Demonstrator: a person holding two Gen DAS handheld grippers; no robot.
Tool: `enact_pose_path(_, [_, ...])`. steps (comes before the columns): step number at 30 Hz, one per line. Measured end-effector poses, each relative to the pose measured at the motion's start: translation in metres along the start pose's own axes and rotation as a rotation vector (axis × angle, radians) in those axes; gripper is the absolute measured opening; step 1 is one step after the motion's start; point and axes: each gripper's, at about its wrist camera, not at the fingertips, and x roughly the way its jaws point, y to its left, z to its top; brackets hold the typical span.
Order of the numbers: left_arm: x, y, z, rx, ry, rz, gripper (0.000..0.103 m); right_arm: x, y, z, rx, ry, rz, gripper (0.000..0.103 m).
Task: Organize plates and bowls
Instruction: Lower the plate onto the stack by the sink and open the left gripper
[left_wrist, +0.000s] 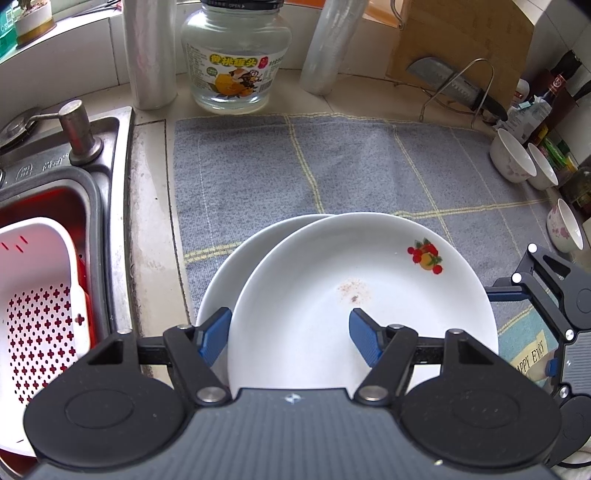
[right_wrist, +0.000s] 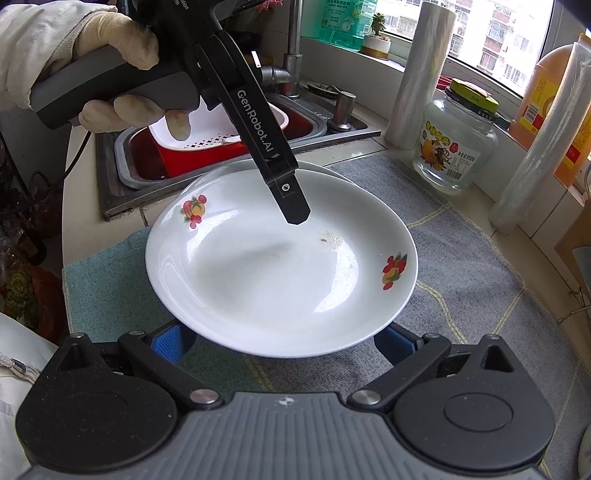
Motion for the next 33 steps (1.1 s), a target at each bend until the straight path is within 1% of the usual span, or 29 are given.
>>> enact_pose_path(15, [-0.0015,0.0047,-0.0001,-0.025,-0.008,-0.029,0.068,0.0018,0.0023,0.0015,-0.009,0.023,-0.024,0.103])
enact_pose_path(22, [-0.0061,0.0035,0.0003,-0.006,-0.023,-0.015,0.070,-0.0003,0.0012,0.0015,-0.003,0.023,-0.021,0.103])
enact_pose_path(33, [-0.0058,0.0046,0.0001,-0.009,-0.023,-0.021,0.071,0.0004,0.0018,0.0014,-0.007,0.024,-0.021,0.103])
